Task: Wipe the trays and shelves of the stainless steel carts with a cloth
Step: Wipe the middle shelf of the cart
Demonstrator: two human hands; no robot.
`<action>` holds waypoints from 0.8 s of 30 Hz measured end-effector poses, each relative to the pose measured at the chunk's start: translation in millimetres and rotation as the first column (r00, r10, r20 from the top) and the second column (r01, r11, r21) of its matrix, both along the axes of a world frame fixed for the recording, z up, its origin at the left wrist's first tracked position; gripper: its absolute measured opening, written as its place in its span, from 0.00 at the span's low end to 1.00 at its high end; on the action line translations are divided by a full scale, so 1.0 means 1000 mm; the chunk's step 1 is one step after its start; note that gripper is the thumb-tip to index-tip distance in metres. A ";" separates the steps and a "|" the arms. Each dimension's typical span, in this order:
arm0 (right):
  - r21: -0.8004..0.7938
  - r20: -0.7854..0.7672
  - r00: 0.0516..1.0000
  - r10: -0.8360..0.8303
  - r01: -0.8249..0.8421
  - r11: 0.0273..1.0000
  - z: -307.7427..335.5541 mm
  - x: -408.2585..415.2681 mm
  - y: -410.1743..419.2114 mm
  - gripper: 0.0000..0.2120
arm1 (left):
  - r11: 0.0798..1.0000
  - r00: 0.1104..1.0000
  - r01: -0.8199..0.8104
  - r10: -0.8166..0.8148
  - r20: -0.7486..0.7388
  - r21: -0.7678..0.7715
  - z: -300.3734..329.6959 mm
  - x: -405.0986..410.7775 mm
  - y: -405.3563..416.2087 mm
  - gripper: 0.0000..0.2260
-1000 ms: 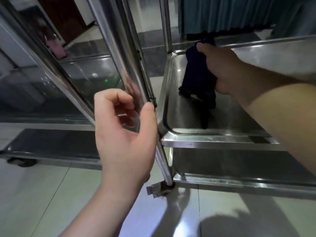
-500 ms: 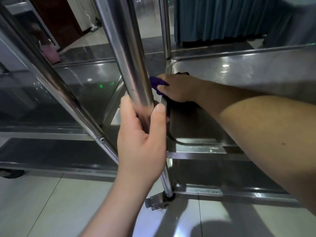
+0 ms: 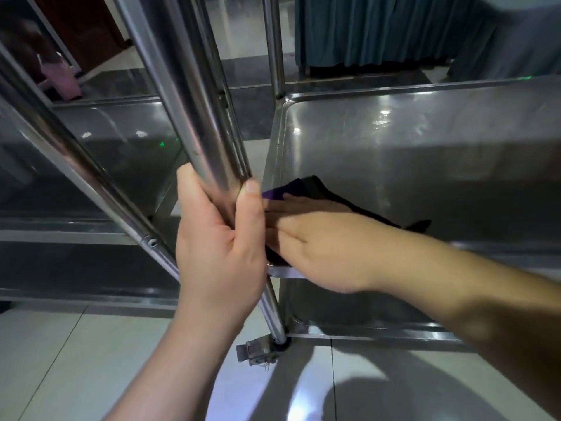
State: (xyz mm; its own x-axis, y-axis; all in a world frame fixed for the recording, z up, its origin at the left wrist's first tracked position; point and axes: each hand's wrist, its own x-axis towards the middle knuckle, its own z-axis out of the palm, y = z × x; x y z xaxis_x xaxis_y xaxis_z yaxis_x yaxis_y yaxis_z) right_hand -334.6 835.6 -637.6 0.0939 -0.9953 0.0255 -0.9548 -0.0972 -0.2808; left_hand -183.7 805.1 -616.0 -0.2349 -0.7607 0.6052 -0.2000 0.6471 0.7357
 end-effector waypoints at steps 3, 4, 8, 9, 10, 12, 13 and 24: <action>0.079 0.088 0.985 -0.146 0.139 0.987 0.017 0.009 0.045 0.22 | 1.000 1.000 -0.005 0.006 0.013 -0.012 0.000 0.000 0.001 0.08; 0.123 0.077 0.980 -0.183 0.173 0.977 0.024 0.007 0.055 0.22 | 1.000 1.000 -0.014 0.015 0.019 -0.021 0.000 -0.001 0.001 0.08; 0.196 0.018 0.948 -0.319 0.310 0.930 0.030 -0.007 0.093 0.23 | 1.000 1.000 -0.020 0.020 0.024 -0.009 0.000 -0.001 0.001 0.08; 0.185 0.011 0.923 -0.384 0.375 0.908 0.029 -0.011 0.099 0.23 | 1.000 0.999 -0.023 0.023 0.022 0.001 0.000 -0.001 0.001 0.07; 0.162 -0.008 0.897 -0.442 0.437 0.885 0.027 -0.016 0.100 0.24 | 1.000 0.999 -0.031 0.030 0.023 0.007 0.000 -0.001 0.002 0.07; 0.114 -0.037 0.858 -0.512 0.512 0.851 0.023 -0.016 0.092 0.25 | 0.999 0.999 -0.038 0.039 0.022 -0.004 0.000 -0.002 0.003 0.07; 0.106 -0.047 0.860 -0.507 0.509 0.854 0.021 -0.010 0.084 0.25 | 0.999 0.999 -0.040 0.041 0.021 -0.016 -0.001 -0.003 0.003 0.07; 0.068 0.016 0.904 -0.428 0.426 0.902 0.019 -0.010 0.087 0.23 | 0.998 0.998 -0.063 0.063 0.014 0.006 0.002 -0.006 0.008 0.05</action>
State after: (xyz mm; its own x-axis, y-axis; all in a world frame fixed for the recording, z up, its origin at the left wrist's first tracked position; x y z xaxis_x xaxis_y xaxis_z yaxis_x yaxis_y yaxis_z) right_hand -344.3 922.7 -619.0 -0.3399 -0.9396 -0.0406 -0.8921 0.3358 -0.3024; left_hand -189.4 813.4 -614.2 -0.1943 -0.7782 0.5971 -0.2503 0.6279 0.7369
